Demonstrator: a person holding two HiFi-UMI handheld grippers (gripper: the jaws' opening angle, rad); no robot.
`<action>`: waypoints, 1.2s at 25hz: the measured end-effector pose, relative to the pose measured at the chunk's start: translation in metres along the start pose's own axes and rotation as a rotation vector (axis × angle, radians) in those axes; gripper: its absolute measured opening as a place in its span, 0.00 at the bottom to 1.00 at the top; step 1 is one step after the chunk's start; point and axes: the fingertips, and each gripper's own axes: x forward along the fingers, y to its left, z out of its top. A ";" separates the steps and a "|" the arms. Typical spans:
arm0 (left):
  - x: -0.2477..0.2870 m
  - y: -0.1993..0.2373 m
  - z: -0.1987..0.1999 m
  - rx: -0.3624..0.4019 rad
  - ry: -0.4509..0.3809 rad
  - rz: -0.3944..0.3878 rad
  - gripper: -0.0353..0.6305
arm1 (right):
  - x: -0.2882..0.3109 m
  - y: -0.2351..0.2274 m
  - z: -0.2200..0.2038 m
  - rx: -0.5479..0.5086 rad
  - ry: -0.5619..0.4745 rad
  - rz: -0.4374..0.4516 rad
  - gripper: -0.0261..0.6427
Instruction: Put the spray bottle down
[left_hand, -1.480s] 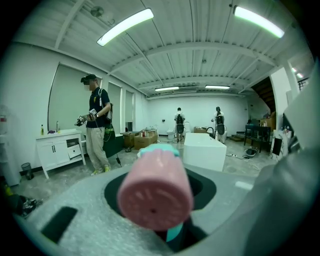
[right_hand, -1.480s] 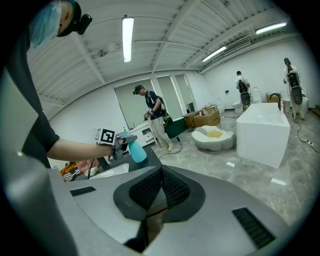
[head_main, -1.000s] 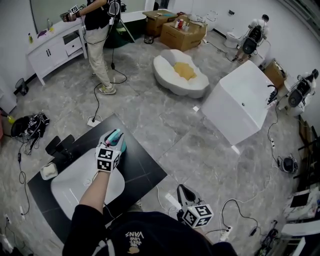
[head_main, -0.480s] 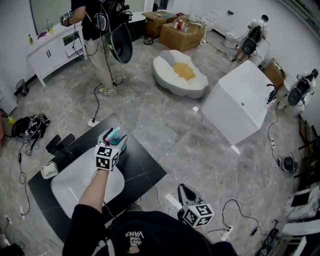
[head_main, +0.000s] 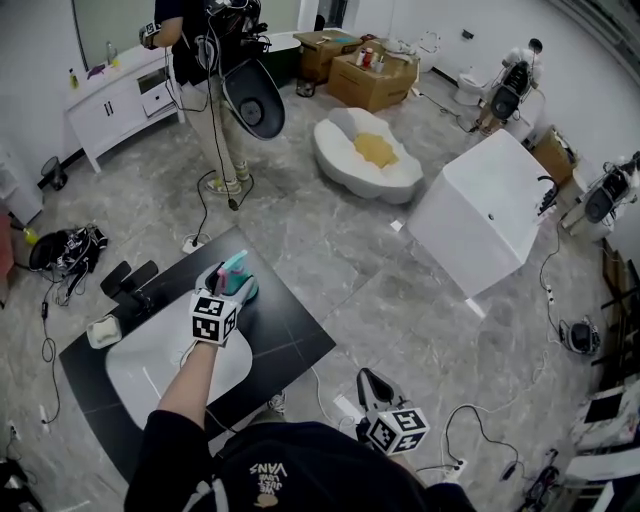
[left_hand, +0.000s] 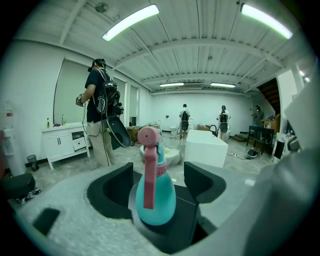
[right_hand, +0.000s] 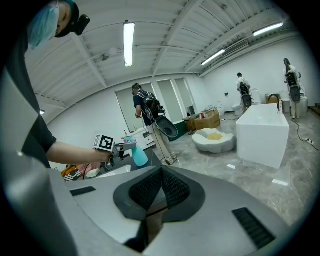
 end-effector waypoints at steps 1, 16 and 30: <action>-0.004 0.000 0.000 -0.002 0.000 0.005 0.53 | -0.001 0.001 0.000 -0.002 0.001 0.006 0.04; -0.105 -0.039 -0.026 -0.011 -0.017 0.055 0.50 | -0.040 0.021 -0.024 -0.027 0.009 0.083 0.04; -0.221 -0.112 -0.052 -0.009 -0.053 0.074 0.30 | -0.089 0.047 -0.061 -0.057 0.022 0.175 0.04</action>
